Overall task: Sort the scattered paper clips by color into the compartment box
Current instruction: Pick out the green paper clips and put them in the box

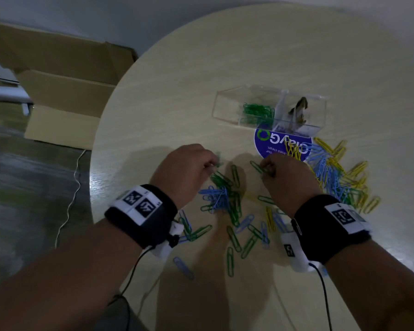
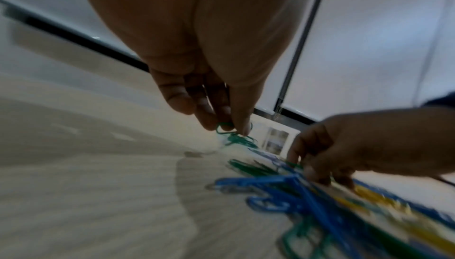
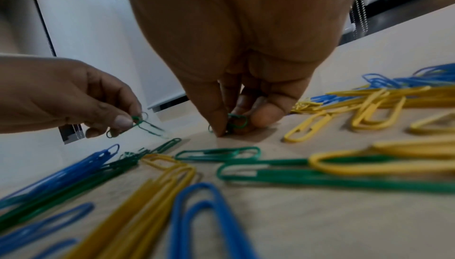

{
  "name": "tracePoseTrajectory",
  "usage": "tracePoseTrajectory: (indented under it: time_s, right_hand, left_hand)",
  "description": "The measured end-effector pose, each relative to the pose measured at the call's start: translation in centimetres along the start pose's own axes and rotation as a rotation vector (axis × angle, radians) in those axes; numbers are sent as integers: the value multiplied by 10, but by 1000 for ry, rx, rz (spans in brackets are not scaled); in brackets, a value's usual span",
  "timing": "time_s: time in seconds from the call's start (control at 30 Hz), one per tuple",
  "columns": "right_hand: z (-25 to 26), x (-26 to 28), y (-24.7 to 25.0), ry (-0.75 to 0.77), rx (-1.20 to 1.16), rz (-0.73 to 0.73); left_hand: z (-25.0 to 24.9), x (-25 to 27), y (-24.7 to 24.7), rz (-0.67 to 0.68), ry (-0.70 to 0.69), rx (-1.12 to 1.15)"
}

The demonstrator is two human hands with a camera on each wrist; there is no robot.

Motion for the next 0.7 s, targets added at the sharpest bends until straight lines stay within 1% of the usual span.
tracePoseTrajectory:
  time_s: [0.07, 0.13, 0.27, 0.37, 0.47, 0.53, 0.6, 0.7]
  right_hand:
    - [-2, 1, 0, 13, -5, -25]
    - [-5, 1, -1, 14, -4, -32]
    - [-9, 4, 1, 43, 26, -56]
    - [-12, 6, 1, 31, 46, -46]
    - [-13, 7, 1, 37, 62, -28]
    - [-13, 8, 2, 41, 55, -31]
    - [-15, 8, 6, 32, 3, -47]
    - [-18, 7, 20, 32, -102, -123]
  left_hand:
    - [-6, -2, -13, 99, -78, -53]
    - [-5, -3, -19, 152, -107, -86]
    - [-2, -6, -19, 152, -129, -140]
    - [0, -6, -19, 127, -172, -183]
    - [-5, -5, -21, 145, -231, -299]
    - [-10, -4, -20, 186, -232, -357]
    - [-14, -7, -17, 220, -197, -373]
    - [-13, -11, -16, 249, -150, -364]
Point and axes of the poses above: each hand's wrist, its own x-axis away from the middle knuckle, its own y-axis out of the back of the hand, z = x × y, the point moved 4 cm from there along -x, towards the middle knuckle, and after that the axes turned 2 degrees about z, right-handed, at the moved point
